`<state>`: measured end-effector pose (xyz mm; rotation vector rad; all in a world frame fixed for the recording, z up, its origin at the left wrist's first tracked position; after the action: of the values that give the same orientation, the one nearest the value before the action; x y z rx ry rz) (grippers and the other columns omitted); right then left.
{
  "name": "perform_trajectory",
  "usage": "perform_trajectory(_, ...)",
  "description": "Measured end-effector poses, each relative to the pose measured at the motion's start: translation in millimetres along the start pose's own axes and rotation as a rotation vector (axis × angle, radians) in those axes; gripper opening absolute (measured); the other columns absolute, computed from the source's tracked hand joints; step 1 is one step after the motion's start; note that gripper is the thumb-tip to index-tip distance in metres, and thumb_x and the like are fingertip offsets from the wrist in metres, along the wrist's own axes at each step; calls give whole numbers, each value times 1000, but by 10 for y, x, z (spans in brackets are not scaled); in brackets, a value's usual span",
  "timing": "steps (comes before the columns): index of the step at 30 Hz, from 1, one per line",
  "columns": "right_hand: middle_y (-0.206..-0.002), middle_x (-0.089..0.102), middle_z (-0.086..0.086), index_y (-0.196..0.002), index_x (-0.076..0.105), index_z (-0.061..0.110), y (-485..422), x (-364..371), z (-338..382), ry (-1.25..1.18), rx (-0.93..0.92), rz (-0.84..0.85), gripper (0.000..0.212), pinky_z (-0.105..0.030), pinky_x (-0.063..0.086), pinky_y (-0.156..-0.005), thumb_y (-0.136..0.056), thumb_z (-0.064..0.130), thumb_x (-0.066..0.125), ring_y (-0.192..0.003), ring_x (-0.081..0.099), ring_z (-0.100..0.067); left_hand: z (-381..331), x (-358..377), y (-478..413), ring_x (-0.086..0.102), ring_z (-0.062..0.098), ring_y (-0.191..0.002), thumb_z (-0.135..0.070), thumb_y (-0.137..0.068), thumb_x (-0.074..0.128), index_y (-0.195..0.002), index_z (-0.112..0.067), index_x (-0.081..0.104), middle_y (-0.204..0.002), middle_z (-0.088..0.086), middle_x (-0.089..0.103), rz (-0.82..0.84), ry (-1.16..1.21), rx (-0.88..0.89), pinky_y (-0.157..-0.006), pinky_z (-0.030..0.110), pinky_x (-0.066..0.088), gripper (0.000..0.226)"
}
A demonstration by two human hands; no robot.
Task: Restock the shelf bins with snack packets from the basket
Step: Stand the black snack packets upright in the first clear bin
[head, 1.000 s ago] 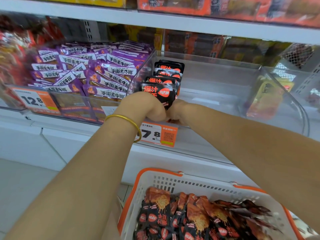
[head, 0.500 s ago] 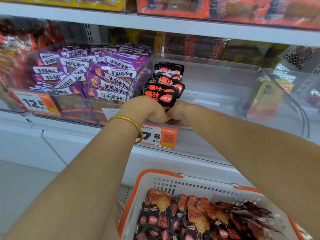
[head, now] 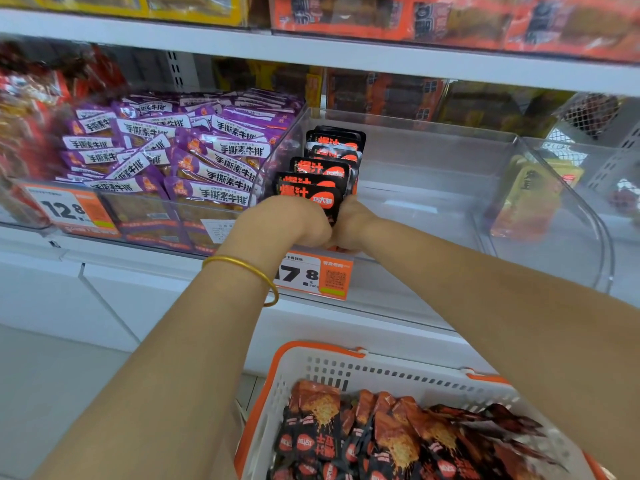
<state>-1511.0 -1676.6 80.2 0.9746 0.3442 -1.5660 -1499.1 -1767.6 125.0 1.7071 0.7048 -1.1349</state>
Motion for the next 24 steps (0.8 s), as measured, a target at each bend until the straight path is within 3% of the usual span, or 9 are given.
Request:
perform_trajectory(2, -118, 58, -13, -112, 43, 5, 2, -16, -29, -75, 22, 53, 44, -29, 50, -88, -81, 12, 73, -97, 57, -22, 4, 5, 1, 51, 23, -81, -25, -98, 44, -98, -10, 54, -82, 3, 48, -7, 5, 8, -81, 32, 38, 17)
perform_trajectory(4, -106, 61, -13, -82, 41, 11, 24, -27, -31, -121, 27, 74, 27, -31, 50, -93, -85, 9, 68, -100, 59, -23, 26, 43, -18, 54, 28, -105, -32, -99, 42, -115, -9, 56, -101, 8, 55, 29, 19, 6, -91, 36, 40, 31)
perform_trajectory(6, -102, 57, -10, -94, 49, 9, 23, -19, -48, -46, 25, 87, 12, -26, 45, -91, -91, 13, 60, -93, 53, -18, 50, 76, -59, 51, 29, -106, -34, -99, 43, -117, -12, 55, -113, 9, 55, 55, 31, 7, -94, 36, 39, 31)
perform_trajectory(8, -113, 56, -14, -122, 49, 0, -6, -27, -53, 18, -41, 15, 36, -25, 45, -78, -90, 11, 59, -83, 48, -19, 63, 78, -87, 47, 26, -97, -32, -97, 46, -107, -15, 52, -112, 9, 53, 60, 38, 7, -91, 35, 38, 21)
perform_trajectory(11, -98, 58, -14, -109, 54, -3, -7, -25, -64, 4, -17, 50, 25, -19, 45, -54, -87, 5, 62, -62, 49, -15, 45, 56, -55, 43, 23, -92, -28, -98, 44, -102, -15, 50, -97, 6, 50, 39, 19, 9, -88, 33, 38, 14)
perform_trajectory(15, -111, 66, -16, -113, 61, 0, -8, 41, -48, -194, 27, 100, 41, -43, 52, -92, -74, 1, 75, -105, 63, -30, 9, 10, 123, 47, 25, -76, -19, -97, 43, -93, -10, 55, -72, 8, 45, -58, 13, 5, -74, 32, 37, 16)
perform_trajectory(19, -113, 65, -17, -112, 60, 1, -79, 54, -73, -180, 38, 158, 36, -42, 51, -95, -79, 4, 72, -100, 63, -27, 72, -29, 468, 52, 27, -73, -19, -93, 44, -69, -12, 45, -76, 19, 46, -439, 195, 57, -58, 31, 36, 25)
perform_trajectory(22, -111, 64, -18, -108, 60, -1, -16, -14, -78, -200, 76, 209, 36, -40, 49, -96, -76, 3, 75, -96, 63, -26, 176, 63, 873, 50, 22, -73, -21, -90, 44, -82, -13, 59, -78, 2, 57, -810, 380, 136, -62, 34, 39, 19)
perform_trajectory(24, -121, 61, -16, -116, 60, 1, 60, -95, -120, -248, 100, 204, 48, -41, 50, -96, -72, 0, 78, -109, 60, -28, 213, 207, 1128, 54, 16, -72, -28, -87, 45, -84, -22, 66, -77, -3, 63, -864, 582, 159, -66, 34, 42, 21)
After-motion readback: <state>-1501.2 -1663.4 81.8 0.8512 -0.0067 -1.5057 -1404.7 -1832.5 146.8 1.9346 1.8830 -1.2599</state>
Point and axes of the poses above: each hand's wrist, its own y-axis away from the middle knuckle, its own x-axis out of the palm, z = x × y, the point moved 2 cm from there along -y, towards the middle knuckle
